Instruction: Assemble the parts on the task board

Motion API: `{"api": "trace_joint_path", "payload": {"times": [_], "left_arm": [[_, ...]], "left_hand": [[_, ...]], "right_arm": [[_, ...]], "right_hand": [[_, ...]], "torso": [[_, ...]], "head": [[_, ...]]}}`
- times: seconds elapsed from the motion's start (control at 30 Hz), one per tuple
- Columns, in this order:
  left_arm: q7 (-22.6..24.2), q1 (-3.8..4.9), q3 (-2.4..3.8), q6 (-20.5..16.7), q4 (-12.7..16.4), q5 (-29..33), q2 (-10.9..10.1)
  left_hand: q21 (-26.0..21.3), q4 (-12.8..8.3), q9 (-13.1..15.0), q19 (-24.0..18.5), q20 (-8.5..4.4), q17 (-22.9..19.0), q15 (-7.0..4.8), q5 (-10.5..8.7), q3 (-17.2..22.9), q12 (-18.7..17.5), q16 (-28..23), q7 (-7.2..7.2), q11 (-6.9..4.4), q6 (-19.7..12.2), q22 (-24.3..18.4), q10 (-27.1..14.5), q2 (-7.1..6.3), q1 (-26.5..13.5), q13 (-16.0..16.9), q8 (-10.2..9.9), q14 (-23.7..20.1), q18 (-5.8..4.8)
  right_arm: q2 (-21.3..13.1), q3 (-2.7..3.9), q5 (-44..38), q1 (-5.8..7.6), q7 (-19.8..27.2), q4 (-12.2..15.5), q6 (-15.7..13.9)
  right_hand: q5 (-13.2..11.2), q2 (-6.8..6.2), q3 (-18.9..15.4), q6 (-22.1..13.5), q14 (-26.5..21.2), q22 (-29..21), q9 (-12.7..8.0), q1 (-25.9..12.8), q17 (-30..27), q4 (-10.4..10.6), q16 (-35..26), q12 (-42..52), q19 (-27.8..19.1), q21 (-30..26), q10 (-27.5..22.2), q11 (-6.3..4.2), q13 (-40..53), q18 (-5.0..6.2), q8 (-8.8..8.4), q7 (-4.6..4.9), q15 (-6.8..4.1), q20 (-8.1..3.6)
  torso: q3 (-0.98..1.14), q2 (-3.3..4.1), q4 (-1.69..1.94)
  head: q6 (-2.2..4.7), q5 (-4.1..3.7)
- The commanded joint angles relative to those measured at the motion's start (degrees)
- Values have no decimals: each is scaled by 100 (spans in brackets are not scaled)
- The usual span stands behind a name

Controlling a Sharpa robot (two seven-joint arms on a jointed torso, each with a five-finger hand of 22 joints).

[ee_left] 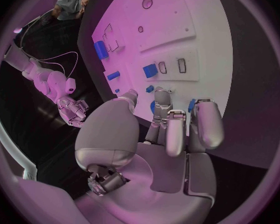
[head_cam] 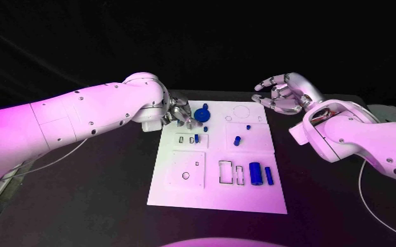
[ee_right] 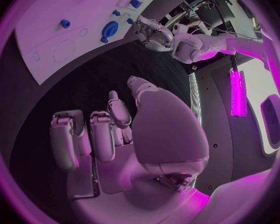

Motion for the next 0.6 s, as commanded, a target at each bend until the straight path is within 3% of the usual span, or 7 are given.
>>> {"api": "trace_joint_path", "payload": {"times": [0.03,0.27,0.6], "left_arm": [[-117,7,-31,343,-72,-134,90],[-122,2,-97,313,-192,-128,228],[-137,-2,-125,448,-242,-31,312]], "left_hand": [[40,-11,5,54,-4,1380,-28,-7,-29,28,30,-31,4,-13,8,44,29,-11,9,18,554,-47],[61,-15,34,55,-7,1392,-31,-5,-40,67,39,-35,0,-28,35,46,66,-10,47,42,558,-50],[114,-27,87,61,-8,1429,-34,11,34,129,67,-40,-5,-68,112,39,143,99,110,79,570,-60]], "right_arm": [[11,0,50,2,47,-10,-33],[28,0,51,2,21,-36,-25],[51,0,51,2,1,-71,-12]], "right_hand": [[28,-13,30,-9,427,1331,3,-33,787,-3,0,4,446,14,-11,0,5,-8,6,-16,-44,-24],[35,-14,33,-10,423,1327,4,-34,772,-3,-7,-2,443,8,-13,0,-2,-6,9,-17,-44,-25],[35,-14,33,-10,423,1327,4,-34,772,-3,-7,-2,443,8,-13,0,-2,-6,9,-17,-44,-25]], "torso": [[-9,9,-15],[-7,21,-20],[2,11,-10]], "head": [[-19,6],[-43,6],[-84,-11]]}}
